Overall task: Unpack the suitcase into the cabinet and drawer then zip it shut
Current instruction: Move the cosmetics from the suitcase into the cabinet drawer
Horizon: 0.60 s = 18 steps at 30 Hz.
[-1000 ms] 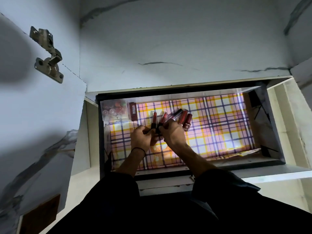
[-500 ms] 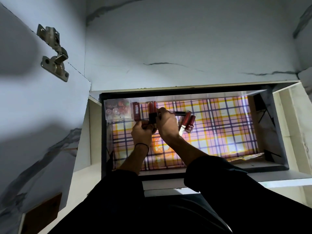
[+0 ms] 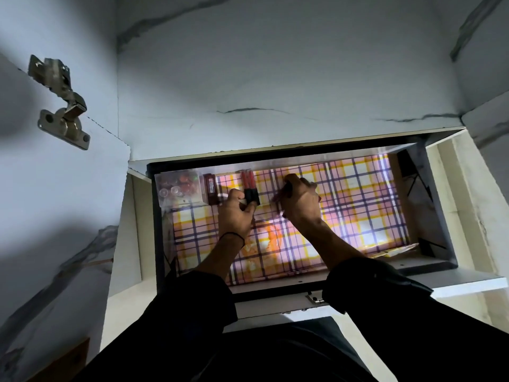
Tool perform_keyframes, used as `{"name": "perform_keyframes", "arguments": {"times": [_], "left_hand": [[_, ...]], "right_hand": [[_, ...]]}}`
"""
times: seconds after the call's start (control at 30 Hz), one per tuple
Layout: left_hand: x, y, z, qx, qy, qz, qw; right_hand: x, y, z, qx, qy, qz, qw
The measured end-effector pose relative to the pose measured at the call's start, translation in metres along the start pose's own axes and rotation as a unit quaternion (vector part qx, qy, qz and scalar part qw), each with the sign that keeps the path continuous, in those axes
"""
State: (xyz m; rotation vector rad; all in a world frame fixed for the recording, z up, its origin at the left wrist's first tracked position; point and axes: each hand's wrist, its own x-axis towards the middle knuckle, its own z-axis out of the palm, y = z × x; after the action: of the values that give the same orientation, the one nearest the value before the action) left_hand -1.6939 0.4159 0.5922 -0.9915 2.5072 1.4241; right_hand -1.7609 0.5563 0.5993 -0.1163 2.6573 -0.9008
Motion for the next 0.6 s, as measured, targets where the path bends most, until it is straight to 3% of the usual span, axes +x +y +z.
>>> {"name": "perform_keyframes", "arguments": {"times": [0.13, 0.33, 0.4, 0.53, 0.6], "left_hand": [[0.000, 0.003, 0.006, 0.008, -0.039, 0.004, 0.999], [0.000, 0.006, 0.016, -0.066, -0.061, -0.059, 0.994], [0.000, 0.005, 0.017, -0.090, -0.060, -0.070, 0.992], [-0.001, 0.003, 0.014, -0.120, -0.061, -0.057, 0.989], [-0.001, 0.000, 0.014, -0.132, -0.060, -0.051, 0.988]], "right_hand": [[-0.002, 0.010, -0.005, 0.051, 0.012, -0.016, 0.999], [0.003, 0.003, -0.011, 0.110, -0.026, -0.012, 0.994], [0.005, 0.002, -0.012, 0.062, -0.019, -0.012, 0.998], [0.013, 0.004, -0.023, -0.172, -0.018, -0.022, 0.985], [0.017, 0.006, -0.032, -0.183, -0.004, -0.036, 0.982]]}}
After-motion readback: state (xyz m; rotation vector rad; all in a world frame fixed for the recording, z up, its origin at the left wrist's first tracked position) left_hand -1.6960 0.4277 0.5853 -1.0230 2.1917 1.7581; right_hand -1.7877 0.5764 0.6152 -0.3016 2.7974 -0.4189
